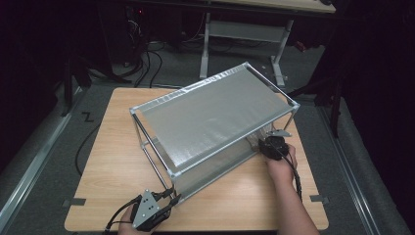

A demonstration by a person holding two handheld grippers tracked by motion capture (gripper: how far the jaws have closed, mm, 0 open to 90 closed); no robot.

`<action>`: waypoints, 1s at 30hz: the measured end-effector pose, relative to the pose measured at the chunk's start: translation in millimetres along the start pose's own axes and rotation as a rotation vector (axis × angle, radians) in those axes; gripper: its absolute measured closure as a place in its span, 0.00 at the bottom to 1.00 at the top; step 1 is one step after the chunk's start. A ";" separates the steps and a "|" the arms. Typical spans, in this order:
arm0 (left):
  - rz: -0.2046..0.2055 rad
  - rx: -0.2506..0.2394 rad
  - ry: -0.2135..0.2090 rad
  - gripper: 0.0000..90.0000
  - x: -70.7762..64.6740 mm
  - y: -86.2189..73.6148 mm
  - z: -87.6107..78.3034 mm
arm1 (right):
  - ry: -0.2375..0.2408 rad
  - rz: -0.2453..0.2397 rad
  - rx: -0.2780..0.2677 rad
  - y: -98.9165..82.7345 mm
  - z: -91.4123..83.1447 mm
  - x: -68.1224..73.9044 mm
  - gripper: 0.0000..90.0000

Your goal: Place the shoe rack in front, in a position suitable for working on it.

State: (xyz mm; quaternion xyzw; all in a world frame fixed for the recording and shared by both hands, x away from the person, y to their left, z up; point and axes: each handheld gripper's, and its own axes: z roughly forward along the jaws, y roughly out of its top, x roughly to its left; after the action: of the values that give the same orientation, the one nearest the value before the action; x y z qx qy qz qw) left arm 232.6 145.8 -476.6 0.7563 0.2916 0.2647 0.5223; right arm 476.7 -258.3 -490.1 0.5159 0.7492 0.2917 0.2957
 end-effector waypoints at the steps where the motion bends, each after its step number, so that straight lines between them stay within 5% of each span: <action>1: 0.007 -0.001 -0.004 0.80 -0.8 0.2 -0.3 | -0.004 -0.007 0.003 -0.5 -0.7 0.6 0.68; 8: 0.031 0.003 -0.022 0.83 -5.5 1.4 -6.8 | -0.027 -0.017 0.009 -11.1 -13.1 2.7 0.68; 20: 0.081 0.043 -0.074 0.85 -22.1 15.2 -11.3 | -0.016 0.061 -0.036 -50.7 -59.2 -4.9 0.68; 26: 0.025 -0.061 -0.039 0.69 -24.4 14.3 -17.6 | -0.030 0.084 -0.096 -43.5 -64.0 -16.8 0.66; 30: 0.002 -0.058 -0.035 0.69 -22.4 8.1 -18.2 | -0.027 0.092 -0.099 -38.9 -53.2 -23.4 0.62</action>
State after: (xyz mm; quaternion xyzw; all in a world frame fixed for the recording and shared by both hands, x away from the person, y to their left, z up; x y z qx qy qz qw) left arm 205.6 139.0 -465.4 0.7458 0.2740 0.2600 0.5488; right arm 420.7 -299.0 -480.9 0.5382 0.7054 0.3348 0.3173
